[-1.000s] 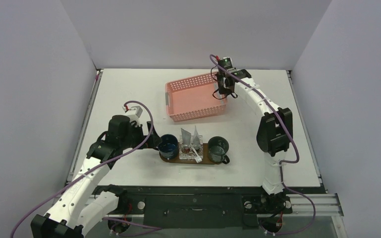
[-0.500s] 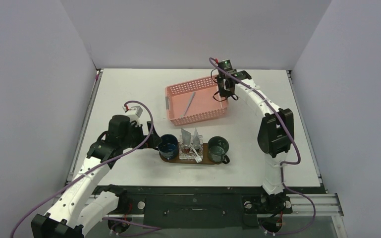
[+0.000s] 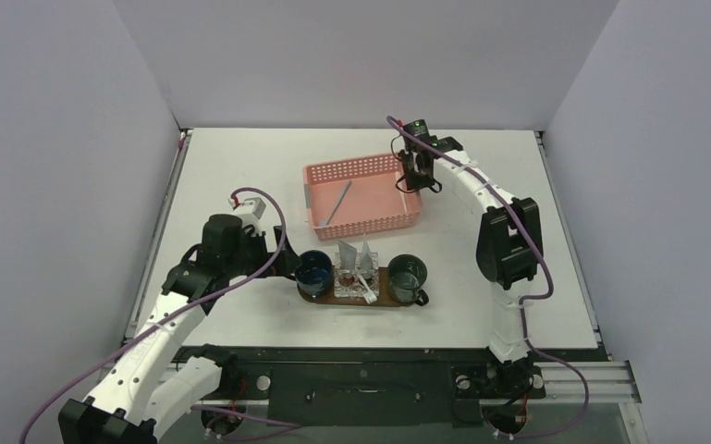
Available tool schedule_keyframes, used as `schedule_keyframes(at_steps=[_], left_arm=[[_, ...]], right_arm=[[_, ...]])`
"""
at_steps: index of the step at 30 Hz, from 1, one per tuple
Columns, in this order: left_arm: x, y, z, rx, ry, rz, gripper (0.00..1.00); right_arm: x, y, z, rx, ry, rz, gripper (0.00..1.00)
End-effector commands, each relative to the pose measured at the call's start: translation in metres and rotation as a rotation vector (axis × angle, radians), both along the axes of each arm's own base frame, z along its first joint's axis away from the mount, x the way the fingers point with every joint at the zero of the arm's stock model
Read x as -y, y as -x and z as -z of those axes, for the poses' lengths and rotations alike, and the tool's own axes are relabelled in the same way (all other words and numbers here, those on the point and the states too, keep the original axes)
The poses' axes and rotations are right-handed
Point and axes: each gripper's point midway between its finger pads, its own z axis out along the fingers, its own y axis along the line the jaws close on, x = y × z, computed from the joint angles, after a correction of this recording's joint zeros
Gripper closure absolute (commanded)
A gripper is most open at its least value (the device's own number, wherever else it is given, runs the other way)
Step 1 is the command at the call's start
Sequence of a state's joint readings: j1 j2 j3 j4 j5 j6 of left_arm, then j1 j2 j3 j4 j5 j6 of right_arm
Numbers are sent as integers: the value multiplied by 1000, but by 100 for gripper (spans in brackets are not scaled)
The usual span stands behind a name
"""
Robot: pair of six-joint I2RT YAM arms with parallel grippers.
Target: Prepare toiletry sets of a toothbrush and toothpaste on the tray
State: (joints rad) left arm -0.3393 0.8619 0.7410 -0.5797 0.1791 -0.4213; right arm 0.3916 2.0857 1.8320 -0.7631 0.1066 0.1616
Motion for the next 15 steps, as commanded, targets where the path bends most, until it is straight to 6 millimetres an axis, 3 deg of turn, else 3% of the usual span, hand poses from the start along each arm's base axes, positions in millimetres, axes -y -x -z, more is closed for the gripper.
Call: schedule_keyframes(at_steps=[1, 6, 11, 15], left_arm=[[1, -9, -11, 55, 4, 5, 4], [1, -9, -11, 52, 5, 4, 4], [0, -10, -11, 54, 1, -1, 4], [2, -13, -12, 49, 3, 0, 4]], right_arm=[[1, -4, -1, 10, -9, 2, 77], [3, -7, -13, 31, -12, 11, 65], [1, -11, -42, 90, -45, 25, 62], [-14, -13, -66, 130, -108, 6, 62]])
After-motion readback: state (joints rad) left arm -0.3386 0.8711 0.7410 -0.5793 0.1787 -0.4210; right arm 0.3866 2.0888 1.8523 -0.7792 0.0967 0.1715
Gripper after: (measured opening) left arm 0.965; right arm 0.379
